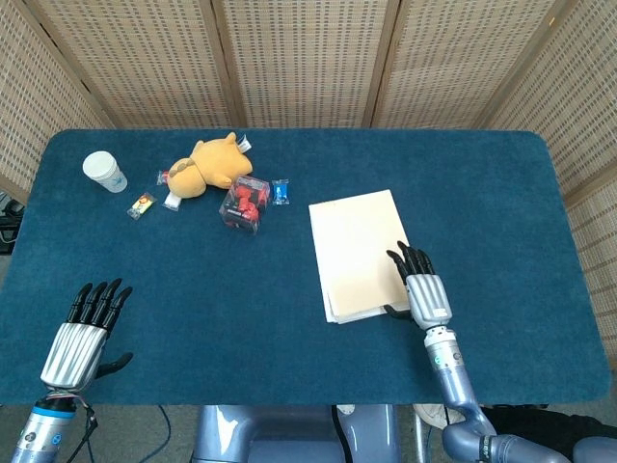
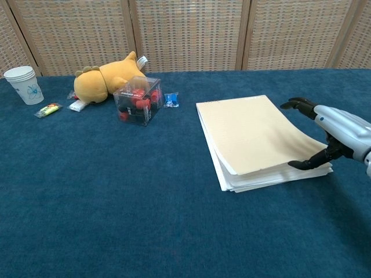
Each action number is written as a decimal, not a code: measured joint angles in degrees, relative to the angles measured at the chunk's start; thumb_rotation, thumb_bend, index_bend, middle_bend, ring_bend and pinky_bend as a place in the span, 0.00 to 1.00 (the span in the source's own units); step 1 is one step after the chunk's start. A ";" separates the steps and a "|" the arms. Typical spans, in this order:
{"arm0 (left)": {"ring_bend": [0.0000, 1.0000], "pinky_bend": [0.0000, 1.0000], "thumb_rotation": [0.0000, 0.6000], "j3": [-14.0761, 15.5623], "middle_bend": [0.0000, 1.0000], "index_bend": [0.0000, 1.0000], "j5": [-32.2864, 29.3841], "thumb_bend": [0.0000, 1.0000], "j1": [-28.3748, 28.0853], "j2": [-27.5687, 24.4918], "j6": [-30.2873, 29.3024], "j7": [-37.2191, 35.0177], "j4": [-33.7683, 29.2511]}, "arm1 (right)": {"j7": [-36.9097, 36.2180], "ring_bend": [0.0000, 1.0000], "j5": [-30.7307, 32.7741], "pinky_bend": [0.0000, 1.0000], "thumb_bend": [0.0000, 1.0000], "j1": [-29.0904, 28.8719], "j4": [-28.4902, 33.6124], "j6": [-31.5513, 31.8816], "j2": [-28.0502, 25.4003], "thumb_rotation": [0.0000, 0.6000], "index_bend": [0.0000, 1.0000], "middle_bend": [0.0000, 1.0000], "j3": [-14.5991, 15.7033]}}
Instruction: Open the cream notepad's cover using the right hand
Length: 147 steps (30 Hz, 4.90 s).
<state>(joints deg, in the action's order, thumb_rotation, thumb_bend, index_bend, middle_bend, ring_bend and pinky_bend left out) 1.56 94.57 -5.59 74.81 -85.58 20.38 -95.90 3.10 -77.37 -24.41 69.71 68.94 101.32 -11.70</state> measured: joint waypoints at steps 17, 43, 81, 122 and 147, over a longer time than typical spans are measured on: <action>0.00 0.00 1.00 0.17 0.00 0.00 -0.18 0.00 -0.18 0.33 0.56 0.25 0.29 | -5.53 0.00 0.09 0.00 0.46 -1.96 -7.18 1.09 3.24 1.00 0.14 0.00 -1.94; 0.00 0.00 1.00 0.25 0.00 0.00 -0.40 0.00 -0.28 0.38 0.84 0.36 0.29 | -5.02 0.00 1.71 0.00 0.31 -6.72 -11.69 0.26 6.08 1.00 0.29 0.00 -5.02; 0.00 0.00 1.00 0.40 0.00 0.00 -0.34 0.00 -0.36 0.23 0.98 -0.08 0.43 | -4.46 0.44 1.38 0.52 0.29 -9.11 -15.12 4.00 7.72 1.00 0.72 0.58 -5.78; 0.00 0.00 1.00 0.49 0.00 0.00 -0.58 0.00 -0.51 0.40 1.44 0.36 0.44 | -10.37 0.60 -1.18 0.69 0.62 -9.42 -21.20 8.18 9.92 1.00 0.78 0.73 -4.99; 0.00 0.00 1.00 0.88 0.00 0.00 0.05 0.00 -0.45 0.77 1.38 1.40 0.30 | -15.35 0.61 -9.65 0.71 0.62 -2.29 -15.92 17.65 5.42 1.00 0.78 0.74 3.29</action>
<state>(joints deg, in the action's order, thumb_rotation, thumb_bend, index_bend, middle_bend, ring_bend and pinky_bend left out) 2.45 94.62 -6.04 75.58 -84.20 21.79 -95.61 -12.25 -87.03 -26.70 53.79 86.59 106.74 -8.41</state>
